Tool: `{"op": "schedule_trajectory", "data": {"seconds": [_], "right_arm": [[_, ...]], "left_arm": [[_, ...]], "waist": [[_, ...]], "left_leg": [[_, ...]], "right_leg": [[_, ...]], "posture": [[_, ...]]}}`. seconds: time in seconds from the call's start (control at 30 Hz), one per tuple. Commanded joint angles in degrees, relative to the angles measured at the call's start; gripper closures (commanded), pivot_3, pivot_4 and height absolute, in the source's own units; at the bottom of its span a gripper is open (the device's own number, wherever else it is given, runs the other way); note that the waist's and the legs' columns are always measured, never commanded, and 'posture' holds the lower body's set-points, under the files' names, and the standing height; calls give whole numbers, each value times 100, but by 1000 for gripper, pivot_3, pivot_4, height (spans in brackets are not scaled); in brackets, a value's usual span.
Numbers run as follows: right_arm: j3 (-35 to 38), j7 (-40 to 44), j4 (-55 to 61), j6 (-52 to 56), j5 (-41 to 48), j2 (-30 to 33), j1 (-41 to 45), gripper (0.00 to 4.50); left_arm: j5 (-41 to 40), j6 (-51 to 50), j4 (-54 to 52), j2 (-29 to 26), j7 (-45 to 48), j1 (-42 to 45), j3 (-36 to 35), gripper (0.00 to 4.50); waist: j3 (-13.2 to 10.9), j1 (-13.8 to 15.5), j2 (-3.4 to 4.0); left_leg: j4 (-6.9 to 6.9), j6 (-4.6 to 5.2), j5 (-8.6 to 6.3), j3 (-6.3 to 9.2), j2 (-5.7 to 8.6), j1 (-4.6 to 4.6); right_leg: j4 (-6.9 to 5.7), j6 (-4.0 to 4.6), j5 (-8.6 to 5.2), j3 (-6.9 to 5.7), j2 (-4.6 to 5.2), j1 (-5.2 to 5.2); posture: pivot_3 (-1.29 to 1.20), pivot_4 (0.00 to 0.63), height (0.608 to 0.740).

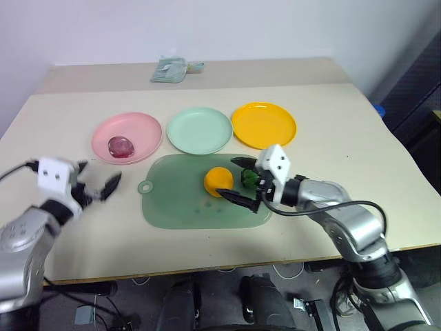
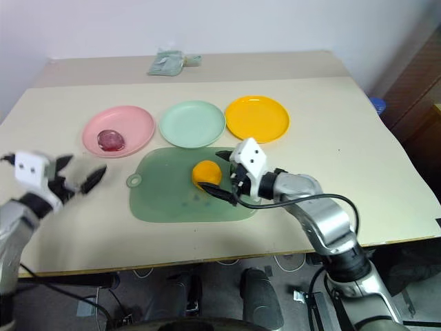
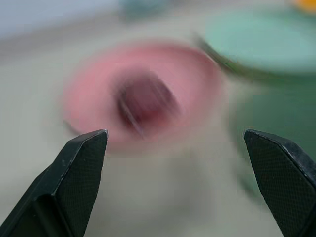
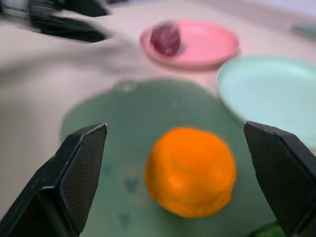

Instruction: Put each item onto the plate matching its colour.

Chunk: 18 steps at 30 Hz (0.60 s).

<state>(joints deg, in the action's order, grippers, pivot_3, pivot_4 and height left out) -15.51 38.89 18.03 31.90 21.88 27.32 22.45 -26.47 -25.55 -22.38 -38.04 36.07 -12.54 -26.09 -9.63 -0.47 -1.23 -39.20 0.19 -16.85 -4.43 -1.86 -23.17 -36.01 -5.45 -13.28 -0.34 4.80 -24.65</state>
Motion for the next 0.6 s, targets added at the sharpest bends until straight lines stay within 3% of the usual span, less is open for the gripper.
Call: {"op": "schedule_trajectory", "data": {"seconds": [0.03,0.53,0.6], "right_arm": [[-61,-72,-380,-237,-342,-193,280,0],[-64,-48,-886,131,-638,-486,607,0],[-84,-32,-881,160,-661,-500,602,556]], "left_arm": [[-315,111,-813,-125,544,-475,-56,25],[-56,486,-1301,95,763,-657,999,25],[-23,549,-1253,111,780,-646,1051,0]], "waist": [[1,-4,-1],[1,-42,2],[1,-41,2]], "left_leg": [[-1,-1,0,0,0,0],[2,1,0,-5,-1,0],[2,1,0,-4,-1,0]], "right_leg": [[2,6,-3,-1,1,0],[1,11,-6,0,-8,-3],[1,11,-6,0,-8,-3]], "posture": [[0,150,740],[0,150,740],[0,150,740]]}}
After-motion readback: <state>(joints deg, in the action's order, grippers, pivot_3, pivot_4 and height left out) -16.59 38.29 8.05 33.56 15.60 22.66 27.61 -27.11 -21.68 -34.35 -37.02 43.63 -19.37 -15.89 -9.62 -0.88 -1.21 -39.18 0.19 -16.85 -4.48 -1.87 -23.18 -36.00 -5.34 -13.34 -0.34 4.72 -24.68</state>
